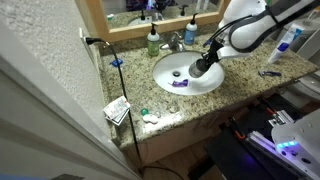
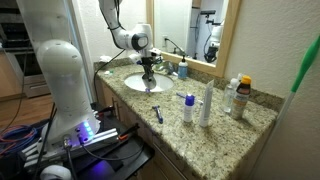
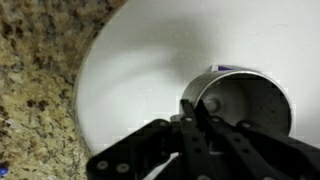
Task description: Remove the silver cup out of the sink
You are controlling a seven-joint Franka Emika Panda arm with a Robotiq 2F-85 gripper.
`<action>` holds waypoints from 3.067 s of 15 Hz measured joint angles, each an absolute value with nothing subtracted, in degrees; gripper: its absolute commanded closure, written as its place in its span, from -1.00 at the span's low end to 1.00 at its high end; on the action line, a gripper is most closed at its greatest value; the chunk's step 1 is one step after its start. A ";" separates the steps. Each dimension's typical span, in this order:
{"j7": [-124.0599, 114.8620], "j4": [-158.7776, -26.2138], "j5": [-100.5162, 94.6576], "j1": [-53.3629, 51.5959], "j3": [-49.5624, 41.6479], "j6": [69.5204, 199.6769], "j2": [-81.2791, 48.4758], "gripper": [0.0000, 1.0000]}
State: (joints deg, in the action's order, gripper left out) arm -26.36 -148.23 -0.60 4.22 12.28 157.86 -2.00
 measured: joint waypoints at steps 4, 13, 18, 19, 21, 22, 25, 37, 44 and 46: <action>-17.20 -147.59 19.62 5.84 9.72 153.86 4.17 0.97; -19.84 -149.73 24.62 4.65 0.77 147.42 17.63 0.97; -27.95 -141.13 23.92 8.45 -6.90 138.18 17.60 0.87; -30.12 -139.82 23.57 9.46 -7.43 136.20 16.94 0.87; -32.52 -138.26 23.37 10.15 -7.52 134.65 15.25 0.97; -33.04 -137.95 23.37 10.12 -7.39 134.65 14.59 0.97; -34.80 -137.65 23.94 10.16 -7.84 134.69 12.84 0.97; -45.05 -128.62 22.50 11.32 -13.07 132.53 -3.64 0.97; -59.24 -122.19 20.08 8.86 -11.08 131.67 -5.62 0.97; -58.86 -119.94 25.46 9.15 -11.04 129.33 -7.73 0.97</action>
State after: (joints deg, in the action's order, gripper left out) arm -58.86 -119.94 25.46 9.15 -11.04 129.33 -7.73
